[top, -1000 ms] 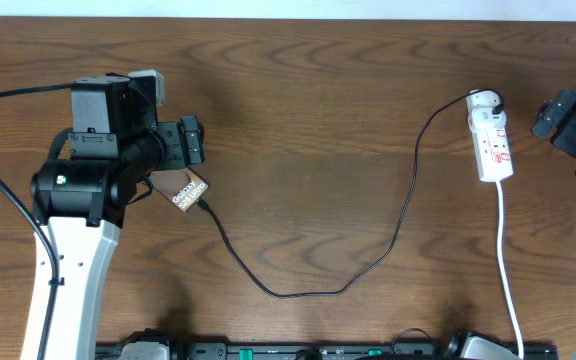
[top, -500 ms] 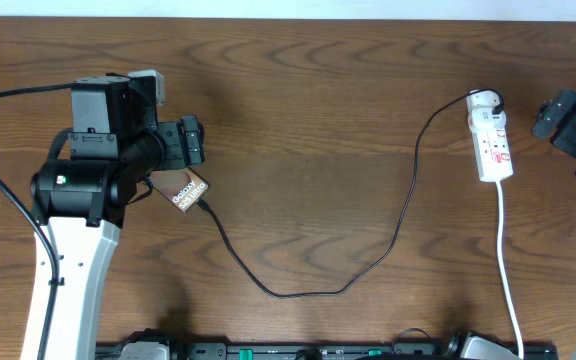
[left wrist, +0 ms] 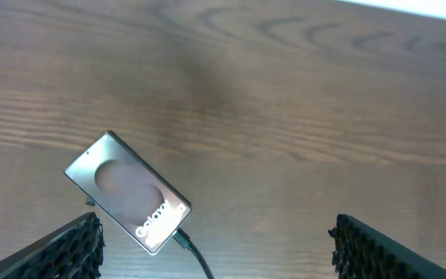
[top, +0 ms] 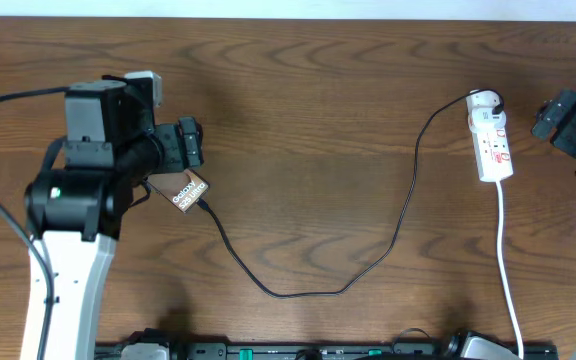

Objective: Plug charger to phone and switch on socket

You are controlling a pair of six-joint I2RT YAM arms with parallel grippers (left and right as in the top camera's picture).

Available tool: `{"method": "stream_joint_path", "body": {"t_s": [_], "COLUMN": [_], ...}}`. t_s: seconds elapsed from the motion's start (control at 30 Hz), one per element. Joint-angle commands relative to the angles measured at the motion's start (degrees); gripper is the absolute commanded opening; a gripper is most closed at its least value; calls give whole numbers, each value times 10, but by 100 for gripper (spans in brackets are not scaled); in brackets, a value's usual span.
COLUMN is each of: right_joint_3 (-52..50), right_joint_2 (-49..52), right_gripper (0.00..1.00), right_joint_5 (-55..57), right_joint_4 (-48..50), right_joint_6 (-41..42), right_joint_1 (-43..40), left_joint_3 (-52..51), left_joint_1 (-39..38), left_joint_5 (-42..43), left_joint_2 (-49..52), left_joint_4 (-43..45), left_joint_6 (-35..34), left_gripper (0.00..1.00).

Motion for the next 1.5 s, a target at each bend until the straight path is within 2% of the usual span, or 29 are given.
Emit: {"method": "stream_joint_path", "body": {"t_s": [0.0,0.6,1.3,1.47], "right_joint_3": [-2,-2,-2,-2], "right_joint_2": [-3,-3,-3,-3], "right_gripper": [99,99,99,99], "right_joint_5": [6,6,6,6], "right_joint_4": [0,0,0,0], "right_joint_6": [6,6,6,6], "right_joint_1": [5,5,5,5], "left_joint_3": [2,2,2,2], "left_joint_1": [-1,-2,-1,-1], "left_joint_5": [3,3,3,3], "left_joint_2": [-45,-283,-443,-475], "left_joint_4": [0,0,0,-34], "left_joint_6": [8,8,8,8], "left_gripper": [91,91,91,91]}}
